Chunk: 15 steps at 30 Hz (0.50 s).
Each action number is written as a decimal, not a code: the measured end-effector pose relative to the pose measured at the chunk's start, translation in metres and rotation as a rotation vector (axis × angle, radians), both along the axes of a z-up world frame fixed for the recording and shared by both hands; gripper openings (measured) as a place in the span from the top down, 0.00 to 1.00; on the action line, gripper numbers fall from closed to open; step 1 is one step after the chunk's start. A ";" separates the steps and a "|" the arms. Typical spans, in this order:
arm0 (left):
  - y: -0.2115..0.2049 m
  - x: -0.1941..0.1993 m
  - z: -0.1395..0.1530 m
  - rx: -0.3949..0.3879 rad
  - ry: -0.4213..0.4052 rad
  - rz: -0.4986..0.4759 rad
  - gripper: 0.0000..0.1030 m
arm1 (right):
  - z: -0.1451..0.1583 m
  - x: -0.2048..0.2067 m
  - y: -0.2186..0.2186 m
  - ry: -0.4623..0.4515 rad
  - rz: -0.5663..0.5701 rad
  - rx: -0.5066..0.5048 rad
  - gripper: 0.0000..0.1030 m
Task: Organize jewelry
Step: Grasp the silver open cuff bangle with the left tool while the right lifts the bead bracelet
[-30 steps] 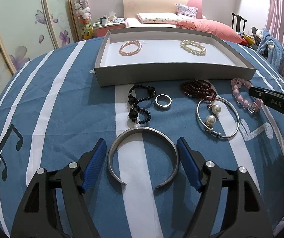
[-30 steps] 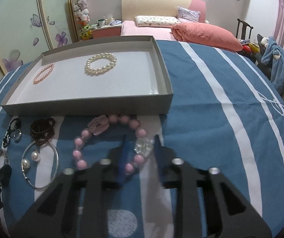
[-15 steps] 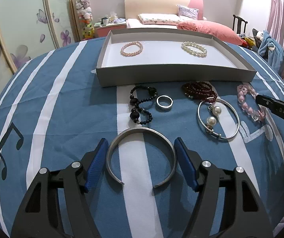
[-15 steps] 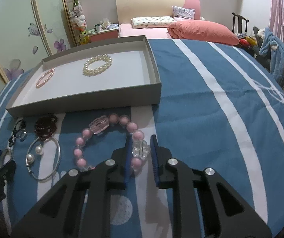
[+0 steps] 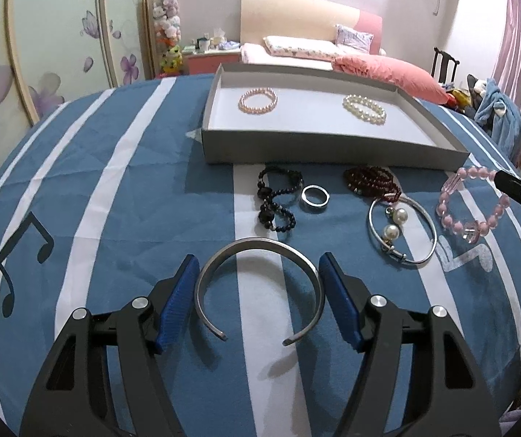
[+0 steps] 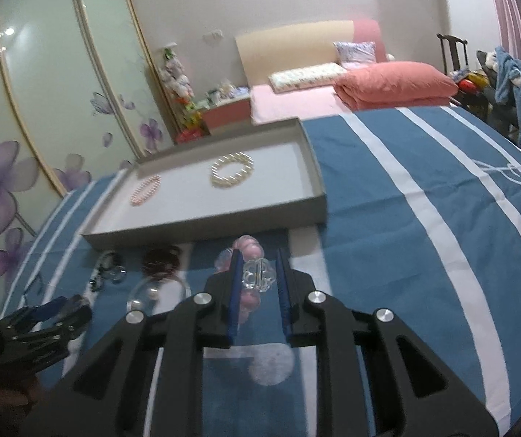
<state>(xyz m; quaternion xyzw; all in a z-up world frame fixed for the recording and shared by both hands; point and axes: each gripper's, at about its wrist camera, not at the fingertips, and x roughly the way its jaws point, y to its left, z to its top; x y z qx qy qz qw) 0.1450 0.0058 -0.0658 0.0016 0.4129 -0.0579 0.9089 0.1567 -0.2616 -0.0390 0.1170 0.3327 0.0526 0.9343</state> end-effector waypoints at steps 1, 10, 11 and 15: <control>0.000 -0.001 0.001 0.002 -0.011 -0.001 0.34 | 0.002 -0.002 0.002 -0.011 0.005 0.005 0.82; -0.007 -0.017 0.020 0.013 -0.158 -0.012 0.34 | 0.016 -0.017 0.016 -0.080 0.034 0.029 0.82; -0.008 -0.020 0.022 0.015 -0.175 -0.013 0.34 | 0.016 -0.018 0.018 -0.082 0.035 0.030 0.82; -0.011 -0.028 0.031 0.027 -0.246 -0.014 0.34 | 0.018 -0.024 0.023 -0.093 0.038 0.027 0.82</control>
